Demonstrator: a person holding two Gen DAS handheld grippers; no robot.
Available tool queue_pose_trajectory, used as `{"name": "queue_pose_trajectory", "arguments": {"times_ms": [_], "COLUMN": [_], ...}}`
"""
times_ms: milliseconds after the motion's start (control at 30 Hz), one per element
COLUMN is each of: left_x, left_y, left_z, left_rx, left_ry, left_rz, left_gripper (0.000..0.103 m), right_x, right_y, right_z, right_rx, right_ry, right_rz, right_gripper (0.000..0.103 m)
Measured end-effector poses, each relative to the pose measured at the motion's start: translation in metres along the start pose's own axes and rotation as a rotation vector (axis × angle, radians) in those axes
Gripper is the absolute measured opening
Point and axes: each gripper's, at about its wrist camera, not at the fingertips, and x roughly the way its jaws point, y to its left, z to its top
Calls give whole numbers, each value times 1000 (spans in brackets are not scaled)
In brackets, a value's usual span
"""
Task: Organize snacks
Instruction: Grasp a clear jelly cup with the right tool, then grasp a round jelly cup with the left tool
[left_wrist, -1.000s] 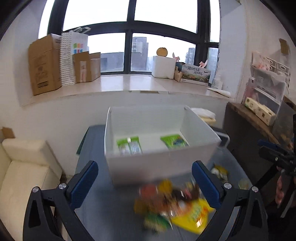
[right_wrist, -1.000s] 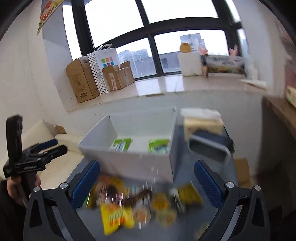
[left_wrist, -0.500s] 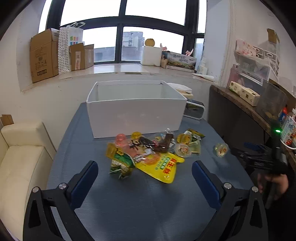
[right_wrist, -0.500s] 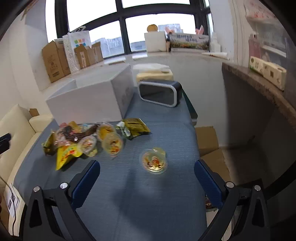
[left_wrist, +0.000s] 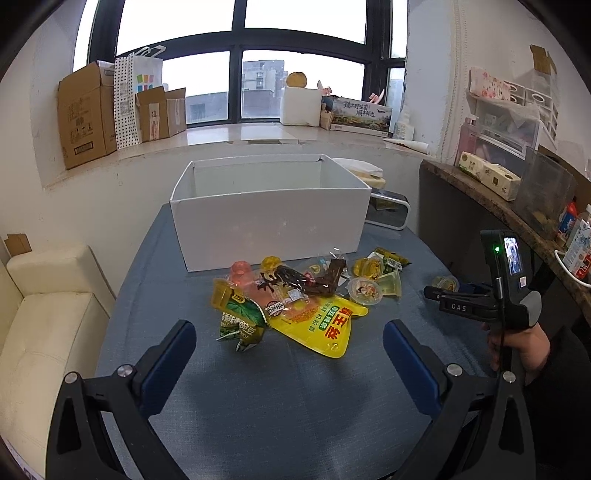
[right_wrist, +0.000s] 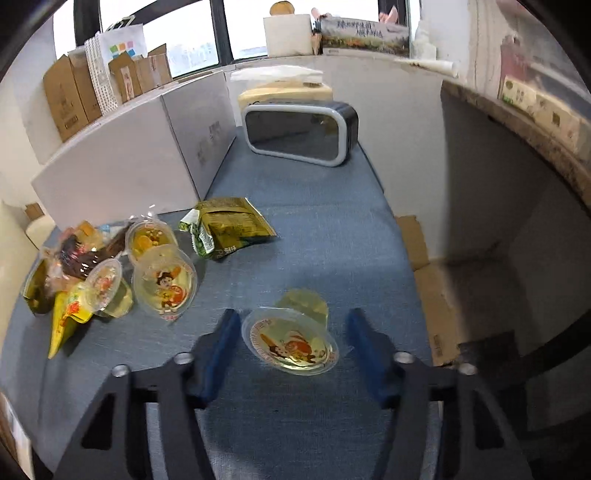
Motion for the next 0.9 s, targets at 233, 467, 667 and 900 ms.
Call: {"name": "queue_pose_trajectory", "arguments": {"times_ms": [233,467,667,900], "left_x": [11,54,114,161], "left_y": [-16,-64,-100,-97], "left_z": [3,22,33,30], "left_rx": [33,135,247,279], "left_ry": [10,15,102,209], "left_rz": [-29,-130,-214,-178], "left_gripper": [103,103,103,88], "right_x": [-12,-59,-92,-102], "right_y": [2,2,-9,-19], "right_z": [-4,-20,-37,-45], "right_rx": [2,-1,28,61], "right_ry": [-9,-64,-103,-120], "right_rz": [49,103,109,123], "right_gripper": [49,49,49,49]}}
